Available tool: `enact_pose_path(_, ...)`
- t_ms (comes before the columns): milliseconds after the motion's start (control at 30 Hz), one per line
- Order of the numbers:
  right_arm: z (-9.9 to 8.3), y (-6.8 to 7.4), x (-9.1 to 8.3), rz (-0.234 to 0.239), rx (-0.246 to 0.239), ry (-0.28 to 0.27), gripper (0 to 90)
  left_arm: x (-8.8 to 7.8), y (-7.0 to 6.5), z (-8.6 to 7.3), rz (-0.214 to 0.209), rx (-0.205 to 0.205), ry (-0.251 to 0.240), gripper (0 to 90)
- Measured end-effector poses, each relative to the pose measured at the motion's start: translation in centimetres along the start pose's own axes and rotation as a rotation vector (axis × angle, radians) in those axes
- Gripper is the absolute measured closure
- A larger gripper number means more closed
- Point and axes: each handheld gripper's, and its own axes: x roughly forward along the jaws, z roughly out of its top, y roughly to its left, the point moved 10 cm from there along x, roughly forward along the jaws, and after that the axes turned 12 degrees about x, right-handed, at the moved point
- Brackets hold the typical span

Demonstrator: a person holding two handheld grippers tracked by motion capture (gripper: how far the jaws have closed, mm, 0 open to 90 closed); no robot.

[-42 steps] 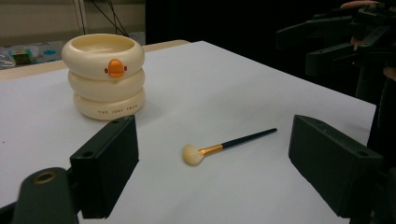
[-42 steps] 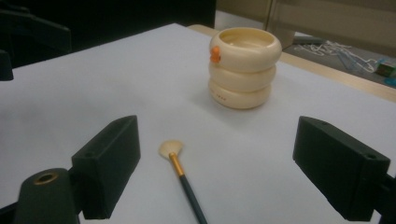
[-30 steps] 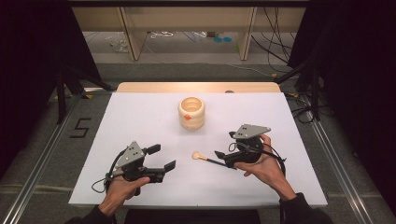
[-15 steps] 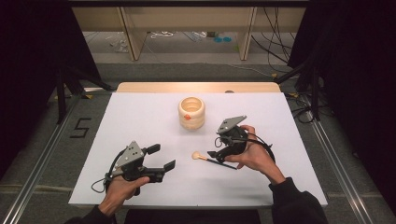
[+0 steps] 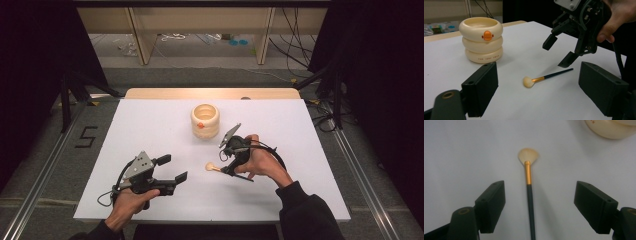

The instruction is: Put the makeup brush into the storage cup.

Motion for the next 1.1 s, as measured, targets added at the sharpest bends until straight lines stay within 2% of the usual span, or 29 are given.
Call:
enact_pose_path(67, 0.0, -0.1, 0.4, 0.000, -0.023, 0.031, 28.4, 0.0, 0.0, 0.0, 0.000, 0.000, 0.000, 15.7)
enact_pose_path(167, -0.2, -0.1, 1.0, 0.005, -0.029, 0.083, 30.7, 0.0, -0.1, 0.0, -0.002, 0.004, 0.004, 15.7)
enact_pose_path(200, -0.3, -0.2, 1.2, 0.005, -0.035, 0.099, 31.3, 0.1, -0.1, 0.1, -0.009, 0.000, -0.009, 15.7)
enact_pose_path(233, -0.4, -0.2, 1.4, 0.003, -0.036, 0.113, 31.4, 0.0, 0.0, 0.0, 0.000, 0.000, 0.002, 15.7)
enact_pose_path(333, -0.6, -0.1, 1.9, 0.008, -0.046, 0.146, 33.5, 0.0, 0.0, 0.0, -0.002, 0.002, 0.001, 15.7)
enact_pose_path(400, -0.6, 0.0, 2.1, 0.015, -0.052, 0.164, 35.1, -0.1, 0.1, 0.1, -0.005, 0.017, -0.001, 15.7)
enact_pose_path(467, -0.7, 0.0, 2.3, 0.015, -0.053, 0.183, 36.9, 0.0, 0.1, 0.0, -0.004, 0.015, 0.003, 15.7)
enact_pose_path(500, -0.7, 0.0, 2.4, 0.017, -0.057, 0.193, 38.5, 0.0, 0.0, 0.0, -0.002, 0.001, 0.003, 15.8)
enact_pose_path(567, -0.8, -0.4, 2.5, 0.004, -0.097, 0.213, 39.5, -0.1, 0.1, 0.0, -0.008, 0.016, 0.000, 15.7)
enact_pose_path(600, -0.8, -0.3, 2.6, 0.000, -0.095, 0.224, 40.6, -0.1, 0.1, 0.1, -0.003, 0.002, -0.001, 15.8)
enact_pose_path(667, -0.8, -0.4, 2.7, 0.000, -0.100, 0.237, 41.8, -0.1, 0.1, 0.0, -0.005, 0.019, 0.002, 15.8)
enact_pose_path(767, -0.9, -0.5, 3.0, 0.001, -0.104, 0.260, 45.2, -0.1, 0.1, 0.0, -0.007, 0.017, -0.001, 15.7)
enact_pose_path(800, -1.0, -0.6, 3.1, 0.003, -0.114, 0.266, 46.3, -0.1, 0.1, 0.1, -0.003, 0.001, -0.001, 15.7)
enact_pose_path(833, -1.0, -0.6, 3.2, 0.001, -0.105, 0.275, 47.2, -0.1, 0.1, 0.1, -0.007, 0.017, -0.001, 15.7)
enact_pose_path(867, -1.0, -0.8, 3.4, -0.001, -0.127, 0.277, 48.1, -0.1, 0.1, 0.0, -0.007, 0.016, 0.000, 15.7)
enact_pose_path(1000, -1.1, -0.8, 3.7, 0.003, -0.129, 0.300, 52.2, -0.1, 0.1, 0.1, -0.004, 0.003, -0.001, 15.7)
enact_pose_path(1033, -1.1, -0.6, 3.7, 0.007, -0.116, 0.309, 53.3, -0.1, 0.1, 0.1, -0.005, 0.010, 0.000, 15.7)
enact_pose_path(1100, -1.1, -0.6, 3.8, 0.007, -0.130, 0.314, 55.7, -0.1, 0.1, 0.0, -0.009, 0.016, 0.002, 15.7)
